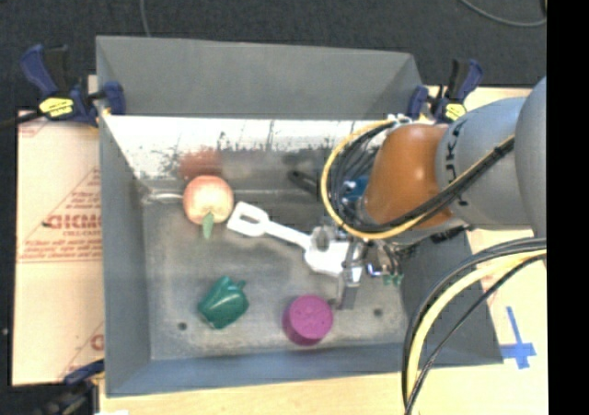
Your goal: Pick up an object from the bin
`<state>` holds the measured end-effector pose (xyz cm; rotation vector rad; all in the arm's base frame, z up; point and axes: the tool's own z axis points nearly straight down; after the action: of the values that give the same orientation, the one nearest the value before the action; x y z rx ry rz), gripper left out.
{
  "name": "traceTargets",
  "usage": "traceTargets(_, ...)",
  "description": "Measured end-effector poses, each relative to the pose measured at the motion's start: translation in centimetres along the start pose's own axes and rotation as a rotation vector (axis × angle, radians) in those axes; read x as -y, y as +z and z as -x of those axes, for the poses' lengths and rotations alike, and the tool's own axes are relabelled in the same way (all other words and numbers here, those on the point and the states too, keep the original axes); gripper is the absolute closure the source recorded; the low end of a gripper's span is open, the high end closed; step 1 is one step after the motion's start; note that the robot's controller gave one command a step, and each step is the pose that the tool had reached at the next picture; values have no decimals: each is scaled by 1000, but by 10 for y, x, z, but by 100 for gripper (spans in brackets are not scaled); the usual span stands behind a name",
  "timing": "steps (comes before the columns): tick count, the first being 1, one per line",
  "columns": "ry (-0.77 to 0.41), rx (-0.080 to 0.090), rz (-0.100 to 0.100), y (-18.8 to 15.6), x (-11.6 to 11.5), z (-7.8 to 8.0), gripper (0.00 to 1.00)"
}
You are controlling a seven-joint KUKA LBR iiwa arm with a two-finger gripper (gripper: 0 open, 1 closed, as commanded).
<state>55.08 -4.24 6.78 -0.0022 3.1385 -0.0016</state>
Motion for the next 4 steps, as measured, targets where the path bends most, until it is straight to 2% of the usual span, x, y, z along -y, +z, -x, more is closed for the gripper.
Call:
traceTargets(1, 88, 15, -3, -68, -24, 2, 0)
traceTargets(2, 18, -3, -2, -11, -2, -2, 0)
traceTargets(3, 157, 19, 3, -4, 13, 5, 0)
traceTargets(4, 24, 3, -3, -12, 0, -1, 100)
